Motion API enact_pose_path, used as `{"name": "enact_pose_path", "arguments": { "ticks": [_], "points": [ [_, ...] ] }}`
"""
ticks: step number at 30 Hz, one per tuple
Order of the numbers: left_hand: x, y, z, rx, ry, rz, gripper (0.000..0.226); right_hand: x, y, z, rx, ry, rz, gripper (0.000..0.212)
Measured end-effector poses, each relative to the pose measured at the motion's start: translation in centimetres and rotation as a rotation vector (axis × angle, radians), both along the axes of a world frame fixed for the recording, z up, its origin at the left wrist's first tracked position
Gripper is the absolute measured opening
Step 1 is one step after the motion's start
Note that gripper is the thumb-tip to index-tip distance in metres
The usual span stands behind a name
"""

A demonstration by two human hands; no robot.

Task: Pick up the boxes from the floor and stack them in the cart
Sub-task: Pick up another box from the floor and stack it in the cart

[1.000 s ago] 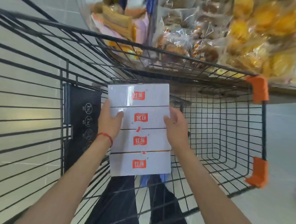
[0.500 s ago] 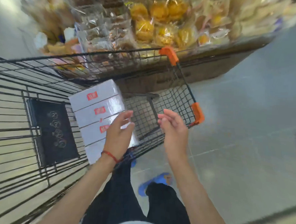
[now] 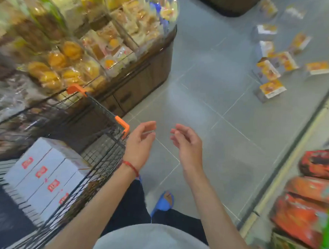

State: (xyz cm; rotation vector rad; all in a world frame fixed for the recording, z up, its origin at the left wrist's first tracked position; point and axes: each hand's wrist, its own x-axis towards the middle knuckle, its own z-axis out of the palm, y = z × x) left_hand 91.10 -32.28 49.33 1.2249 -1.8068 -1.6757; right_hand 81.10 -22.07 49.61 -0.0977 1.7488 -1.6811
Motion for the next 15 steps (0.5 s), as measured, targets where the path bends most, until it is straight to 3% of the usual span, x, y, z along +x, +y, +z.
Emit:
{"name": "enact_pose_path", "arguments": {
  "ticks": [8,15],
  "points": [
    [-14.7,1.2,1.5,0.047,0.014,-0.291,0.047,-11.3,4.7,1.8,0.054,-0.024,-0.272,0.020],
    [-30.2,0.1,1.9,0.104,0.008,-0.495,0.038,-23.5,5.2,3.0,0.073,-0.041,-0.553,0.020]
  ]
}}
